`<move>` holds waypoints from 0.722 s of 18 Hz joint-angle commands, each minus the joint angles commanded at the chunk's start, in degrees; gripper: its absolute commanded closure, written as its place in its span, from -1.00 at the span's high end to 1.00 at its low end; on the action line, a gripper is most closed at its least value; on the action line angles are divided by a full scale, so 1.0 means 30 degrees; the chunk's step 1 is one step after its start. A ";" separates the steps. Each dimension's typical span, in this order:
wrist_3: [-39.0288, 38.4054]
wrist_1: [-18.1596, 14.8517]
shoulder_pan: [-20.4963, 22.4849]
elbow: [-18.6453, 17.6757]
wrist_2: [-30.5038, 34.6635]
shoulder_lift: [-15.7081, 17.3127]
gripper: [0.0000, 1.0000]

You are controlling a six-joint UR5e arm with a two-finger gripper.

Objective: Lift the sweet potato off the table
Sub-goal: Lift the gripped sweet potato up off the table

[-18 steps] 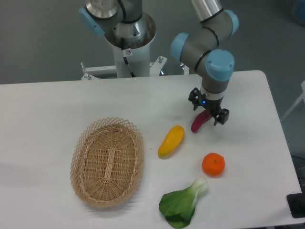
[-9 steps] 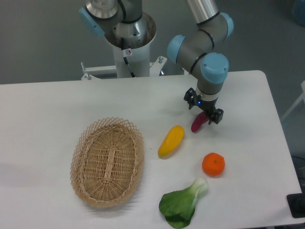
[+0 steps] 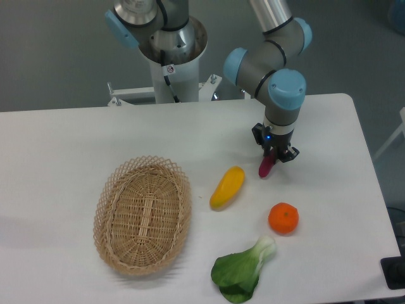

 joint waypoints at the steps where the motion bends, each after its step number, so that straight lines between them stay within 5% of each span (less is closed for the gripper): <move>1: 0.0000 -0.0058 0.0029 0.0147 0.0000 0.0058 -0.66; 5: -0.0350 -0.0496 -0.0350 0.1842 -0.0495 0.0673 -0.66; 9: -0.2862 -0.2223 -0.0761 0.4361 -0.2514 0.0908 -0.66; 13: -0.4156 -0.3221 -0.1083 0.5129 -0.4388 0.2077 -0.66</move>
